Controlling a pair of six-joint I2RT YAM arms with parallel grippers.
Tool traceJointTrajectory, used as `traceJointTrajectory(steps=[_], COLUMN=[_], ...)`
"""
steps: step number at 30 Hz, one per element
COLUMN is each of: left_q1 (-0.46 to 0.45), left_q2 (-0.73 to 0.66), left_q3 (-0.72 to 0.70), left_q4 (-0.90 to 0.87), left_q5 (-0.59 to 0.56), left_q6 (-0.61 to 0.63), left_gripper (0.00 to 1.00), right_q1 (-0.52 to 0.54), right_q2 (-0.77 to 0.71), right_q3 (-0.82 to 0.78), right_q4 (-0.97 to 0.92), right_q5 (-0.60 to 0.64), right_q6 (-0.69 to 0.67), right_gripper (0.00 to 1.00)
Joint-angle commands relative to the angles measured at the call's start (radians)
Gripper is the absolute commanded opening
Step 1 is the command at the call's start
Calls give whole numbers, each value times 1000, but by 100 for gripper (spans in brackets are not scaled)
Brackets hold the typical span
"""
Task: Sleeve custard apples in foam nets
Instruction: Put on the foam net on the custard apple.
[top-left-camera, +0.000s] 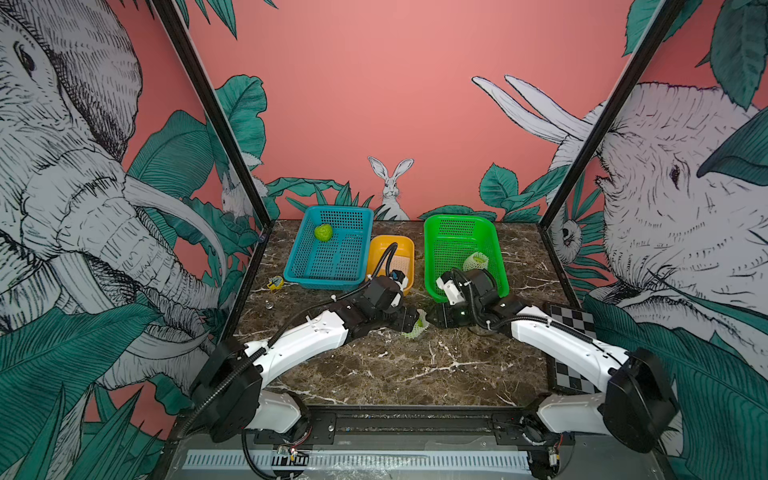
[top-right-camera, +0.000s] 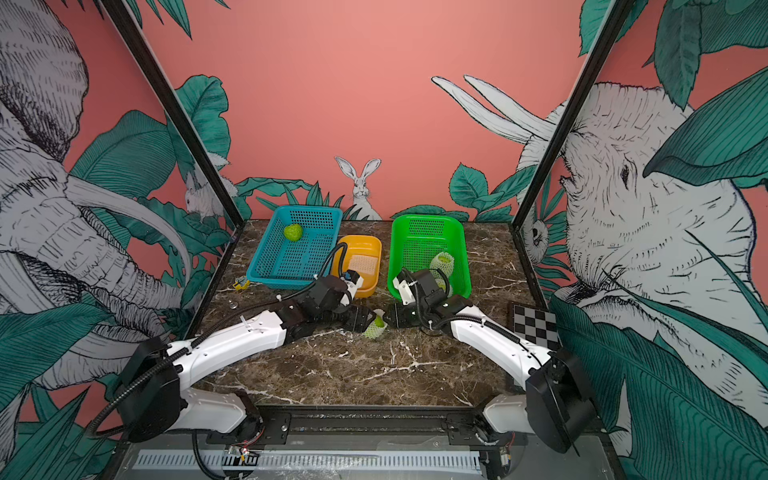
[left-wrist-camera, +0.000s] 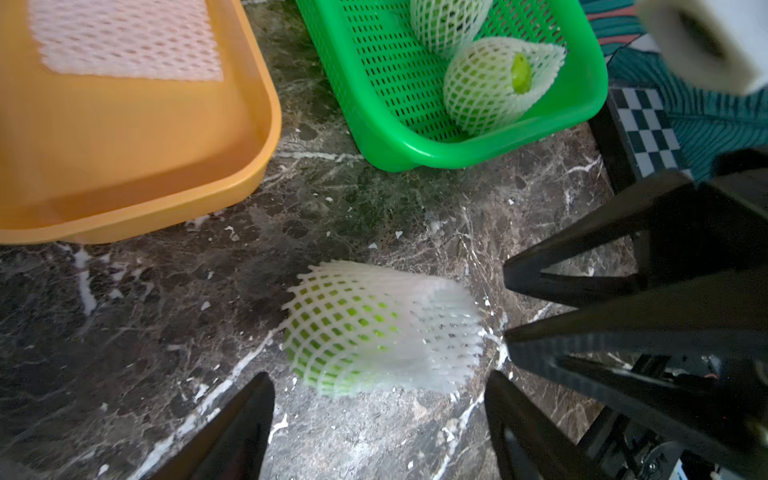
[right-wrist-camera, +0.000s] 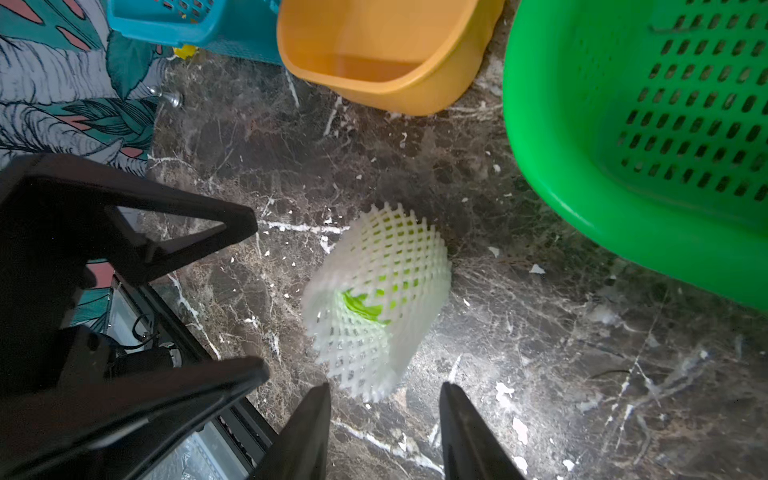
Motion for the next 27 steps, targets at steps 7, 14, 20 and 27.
traceJointTrajectory(steps=[7,14,20,27], left_q1=[-9,-8,2,40], left_q2=[99,120,110,154], left_q3=[79,94,85,55], left_q4=[-97,-155,-182,-169], left_q5=[-94,-173,-283,-264], left_q6=[65,94,126,119], left_gripper=[69,43,36,32], right_q1=[13,29,39,51], right_q2=[118,152,235,360], right_q3=[21,42,158,278], right_q4=[151,147,71,-50], right_q5=[2,64,102,112], right_q6=[63,67,25,-33], right_gripper=[39,14,10,10])
